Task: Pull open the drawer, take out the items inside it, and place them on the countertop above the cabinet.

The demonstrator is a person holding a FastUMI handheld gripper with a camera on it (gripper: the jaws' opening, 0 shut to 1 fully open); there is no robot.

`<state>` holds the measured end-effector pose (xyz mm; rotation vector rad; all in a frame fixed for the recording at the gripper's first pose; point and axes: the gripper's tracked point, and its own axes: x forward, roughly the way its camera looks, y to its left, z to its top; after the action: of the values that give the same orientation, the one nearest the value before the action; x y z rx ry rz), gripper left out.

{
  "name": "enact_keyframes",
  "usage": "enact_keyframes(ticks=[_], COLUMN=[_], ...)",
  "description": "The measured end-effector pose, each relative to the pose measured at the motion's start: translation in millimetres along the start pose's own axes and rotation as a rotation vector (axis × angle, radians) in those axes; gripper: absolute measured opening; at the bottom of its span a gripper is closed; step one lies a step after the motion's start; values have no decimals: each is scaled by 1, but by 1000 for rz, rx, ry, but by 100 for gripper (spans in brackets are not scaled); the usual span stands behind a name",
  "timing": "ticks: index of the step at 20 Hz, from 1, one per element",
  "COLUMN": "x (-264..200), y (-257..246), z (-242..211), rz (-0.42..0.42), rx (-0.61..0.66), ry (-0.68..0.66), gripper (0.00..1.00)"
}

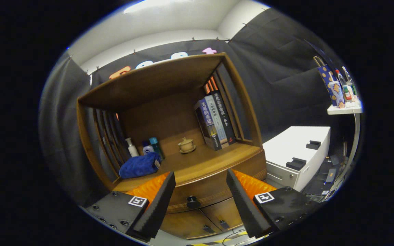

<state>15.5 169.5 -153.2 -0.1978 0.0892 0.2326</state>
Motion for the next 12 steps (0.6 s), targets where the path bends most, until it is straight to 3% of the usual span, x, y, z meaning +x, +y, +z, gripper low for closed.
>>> enact_keyframes(ticks=[4, 7, 12], x=[43, 67, 92], y=[15, 23, 21], z=[-51, -84, -140], rz=[42, 49, 32], rx=[-67, -185, -302], ry=[69, 111, 215], gripper=[98, 97, 84])
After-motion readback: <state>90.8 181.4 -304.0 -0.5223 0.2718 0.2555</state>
